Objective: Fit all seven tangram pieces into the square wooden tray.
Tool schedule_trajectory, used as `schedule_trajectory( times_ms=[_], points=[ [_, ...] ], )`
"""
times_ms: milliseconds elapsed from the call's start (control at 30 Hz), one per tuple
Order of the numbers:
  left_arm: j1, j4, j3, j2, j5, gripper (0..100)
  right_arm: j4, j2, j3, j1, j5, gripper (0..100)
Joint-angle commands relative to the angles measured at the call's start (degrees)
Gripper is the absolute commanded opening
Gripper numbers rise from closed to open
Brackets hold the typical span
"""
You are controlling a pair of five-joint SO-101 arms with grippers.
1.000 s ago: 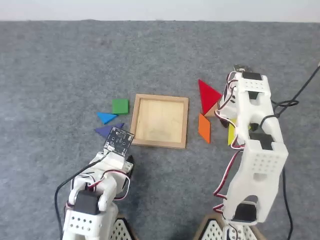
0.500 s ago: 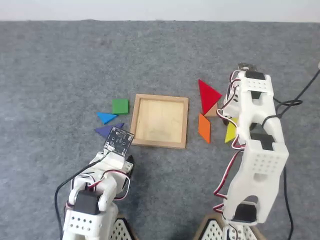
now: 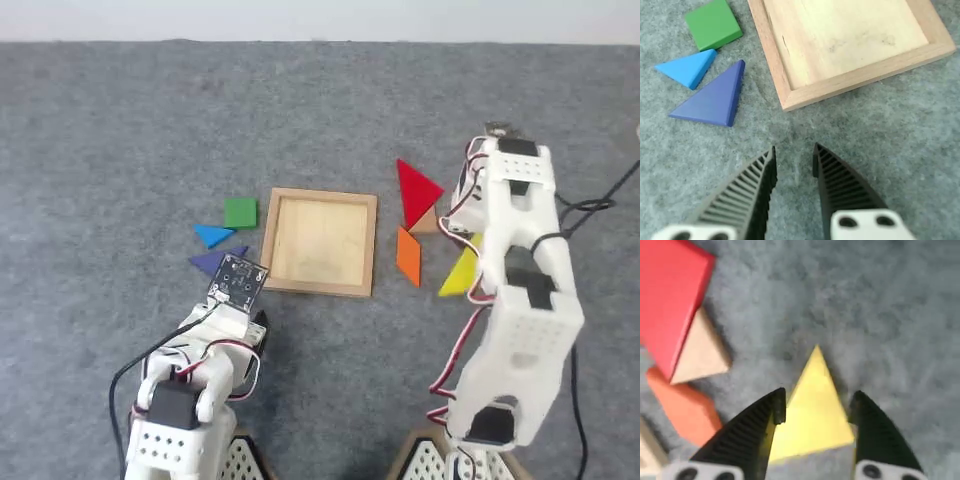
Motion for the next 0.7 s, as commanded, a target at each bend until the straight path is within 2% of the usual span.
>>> schedule_trajectory(
  times_ms=[0, 133, 233, 467, 667],
  points=[
    [-0.4, 0.2, -0.7, -1.0, 0.5, 12, 1.7, -10.5, 5.9, -2.2, -1.3, 28.8],
    [-0.4, 0.2, -0.7, -1.0, 0.5, 12, -3.5, -13.4, 17.1, -3.9, -5.8, 28.7],
    [-0.4, 0.2, -0.7, -1.0, 0.5, 12, -9.9, -13.3, 21.4, -2.6, -6.9, 27.4],
    [-0.4, 0.2, -0.7, -1.0, 0.5, 12, -14.8, -10.3, 21.5, -2.1, -11.3, 27.7],
    [-0.4, 0.2, -0.7, -1.0, 0.5, 12, -14.8, -8.1, 21.5, -2.4, -11.3, 27.4]
  ],
)
